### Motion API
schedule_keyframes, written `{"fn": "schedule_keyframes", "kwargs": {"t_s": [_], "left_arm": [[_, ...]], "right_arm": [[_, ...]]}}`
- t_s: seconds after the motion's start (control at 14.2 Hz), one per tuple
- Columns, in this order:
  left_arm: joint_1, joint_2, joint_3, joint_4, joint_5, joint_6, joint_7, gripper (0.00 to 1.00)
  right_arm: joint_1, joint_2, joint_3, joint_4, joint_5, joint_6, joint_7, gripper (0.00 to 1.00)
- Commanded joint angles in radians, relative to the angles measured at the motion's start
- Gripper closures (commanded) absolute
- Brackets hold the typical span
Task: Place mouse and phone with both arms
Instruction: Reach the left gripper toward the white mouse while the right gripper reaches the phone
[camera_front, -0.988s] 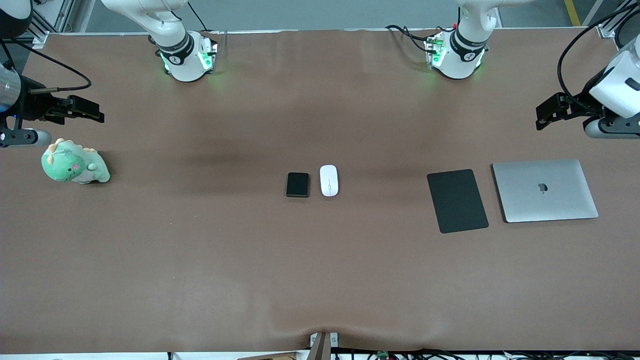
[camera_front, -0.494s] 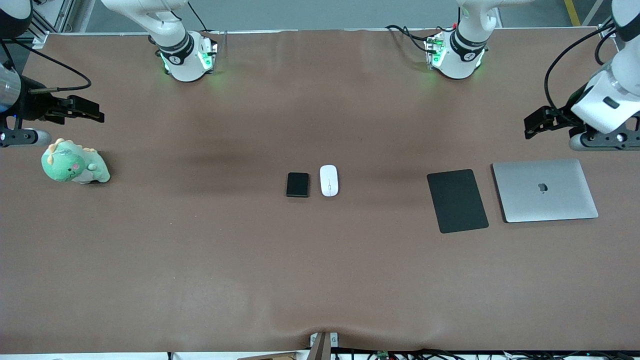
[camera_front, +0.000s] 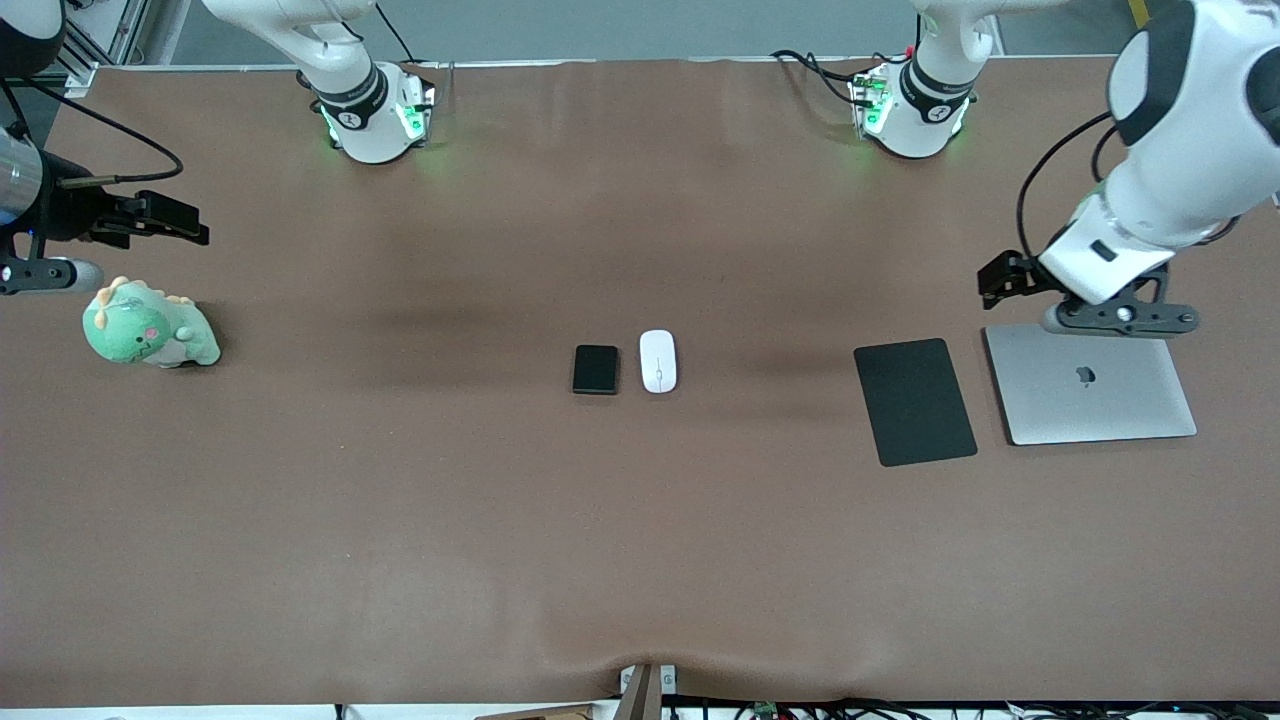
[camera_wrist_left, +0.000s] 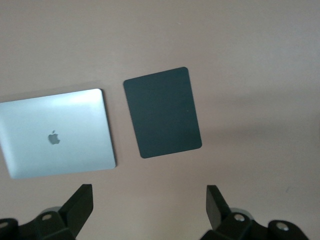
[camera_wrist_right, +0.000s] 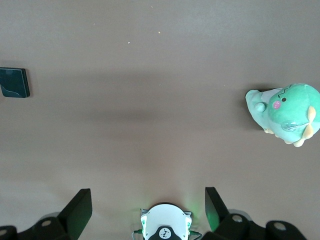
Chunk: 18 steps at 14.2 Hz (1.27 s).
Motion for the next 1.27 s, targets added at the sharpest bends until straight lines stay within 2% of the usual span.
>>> {"fn": "schedule_keyframes", "kwargs": {"t_s": [0.0,0.21,0.42,0.71,1.2], "left_arm": [[0.000,0.000,-0.028,-0.044,0.019,0.052,-0.041,0.00],[0.000,0.051,-0.059,-0.046,0.019,0.075,-0.044,0.00],[-0.003,0.107,-0.064,-0.041,0.019,0.152,-0.047,0.00],[-0.030,0.160,-0.065,-0.035,0.013,0.178,-0.065,0.00],[-0.156,0.259,-0.064,-0.034,0.023,0.290,-0.196,0.00]], "right_arm": [[-0.008,0.007,0.001,0.013,0.015,-0.011,-0.008,0.00],[-0.008,0.011,0.001,0.014,0.015,-0.013,-0.009,0.00],[-0.004,0.016,0.001,0.013,0.015,-0.016,-0.008,0.00],[0.000,0.034,0.003,0.014,0.015,-0.036,-0.008,0.00],[0.044,0.059,0.003,0.013,0.015,-0.047,-0.003,0.00]]}}
